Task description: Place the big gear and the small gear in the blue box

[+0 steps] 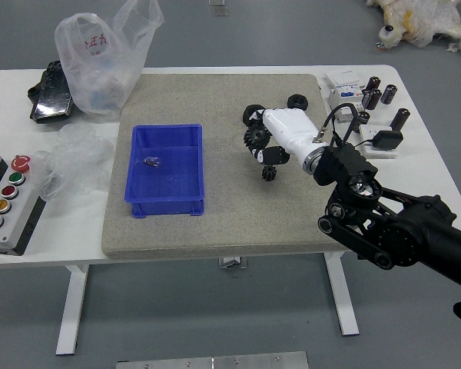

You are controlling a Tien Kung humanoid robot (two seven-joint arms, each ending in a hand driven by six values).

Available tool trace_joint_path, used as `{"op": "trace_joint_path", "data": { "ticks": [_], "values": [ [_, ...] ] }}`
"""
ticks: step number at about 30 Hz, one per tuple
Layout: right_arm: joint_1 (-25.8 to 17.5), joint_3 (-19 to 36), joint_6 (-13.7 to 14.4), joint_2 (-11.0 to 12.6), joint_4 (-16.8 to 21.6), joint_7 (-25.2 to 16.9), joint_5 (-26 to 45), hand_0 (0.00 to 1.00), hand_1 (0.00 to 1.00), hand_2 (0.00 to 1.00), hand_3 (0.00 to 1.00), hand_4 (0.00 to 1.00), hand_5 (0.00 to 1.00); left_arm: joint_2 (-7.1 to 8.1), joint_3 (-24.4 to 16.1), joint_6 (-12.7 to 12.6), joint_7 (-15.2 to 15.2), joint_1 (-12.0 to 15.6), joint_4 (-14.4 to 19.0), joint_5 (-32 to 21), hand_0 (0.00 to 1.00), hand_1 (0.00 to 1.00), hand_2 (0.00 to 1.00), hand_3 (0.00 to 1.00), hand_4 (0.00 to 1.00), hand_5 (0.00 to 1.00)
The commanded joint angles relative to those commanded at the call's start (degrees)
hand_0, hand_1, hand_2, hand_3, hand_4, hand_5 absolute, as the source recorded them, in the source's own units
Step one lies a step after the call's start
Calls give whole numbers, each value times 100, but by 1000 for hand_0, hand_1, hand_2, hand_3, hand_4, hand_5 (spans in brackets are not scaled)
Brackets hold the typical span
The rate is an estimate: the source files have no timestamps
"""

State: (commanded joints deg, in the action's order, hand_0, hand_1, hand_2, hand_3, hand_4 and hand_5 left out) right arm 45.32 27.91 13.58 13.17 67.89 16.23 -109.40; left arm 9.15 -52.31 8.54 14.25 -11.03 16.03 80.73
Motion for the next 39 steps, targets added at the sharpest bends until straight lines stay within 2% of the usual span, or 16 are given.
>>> {"op": "trace_joint_path", "data": {
  "ticks": [5,8,9,10,13,15,16,21,22,27,28,33,34,39],
  "values": [
    [43,-262,70,-435,510,38,-151,376,513,354,451,228,2,-6,-37,18,11,-7,5,54,713,552,550,671,694,480],
    [77,-491,91,-669,525,61,-177,376,513,354,451,228,2,-8,-54,26,17,-11,6,80,713,552,550,671,694,480],
    [85,-558,101,-722,510,62,-164,376,513,354,451,228,2,-7,-60,28,17,-13,6,89,713,552,550,671,694,480],
    [93,-625,112,-766,491,59,-135,380,518,397,463,251,2,-6,-63,29,18,-13,7,94,713,552,550,670,695,483],
    [109,-840,170,-892,367,28,-1,380,518,397,463,251,2,-3,-88,35,27,-15,8,123,713,552,550,670,695,483],
    [107,-932,224,-949,266,-4,73,380,518,397,463,251,2,-3,-97,38,31,-16,9,135,713,552,550,670,695,483],
    [105,-964,250,-969,217,-19,99,389,537,487,479,167,2,-3,-102,39,32,-16,9,142,713,552,549,670,694,481],
    [103,-1018,361,-999,59,-101,165,389,537,487,479,167,2,-8,-119,44,38,-16,9,165,713,552,549,670,694,481],
    [103,-1013,364,-998,50,-116,179,392,577,565,544,163,50,-8,-124,45,40,-16,9,171,712,552,549,670,695,482],
    [104,-975,254,-1005,26,-143,278,392,577,565,544,163,50,-8,-131,52,37,-24,10,191,712,552,549,670,695,482],
    [104,-973,223,-1009,18,-141,290,368,626,660,636,337,117,-8,-128,52,36,-29,10,187,712,552,549,670,698,484],
    [98,-961,173,-1027,-26,-156,321,368,626,660,636,337,117,-13,-130,58,39,-40,13,194,712,552,549,670,698,484],
    [97,-951,174,-1028,-33,-161,324,361,652,743,723,639,138,-15,-131,58,41,-40,13,194,712,552,549,669,700,486],
    [92,-878,211,-1016,-48,-196,355,361,652,743,723,639,138,-20,-136,61,48,-34,15,198,712,552,549,669,700,486]
  ]
}}
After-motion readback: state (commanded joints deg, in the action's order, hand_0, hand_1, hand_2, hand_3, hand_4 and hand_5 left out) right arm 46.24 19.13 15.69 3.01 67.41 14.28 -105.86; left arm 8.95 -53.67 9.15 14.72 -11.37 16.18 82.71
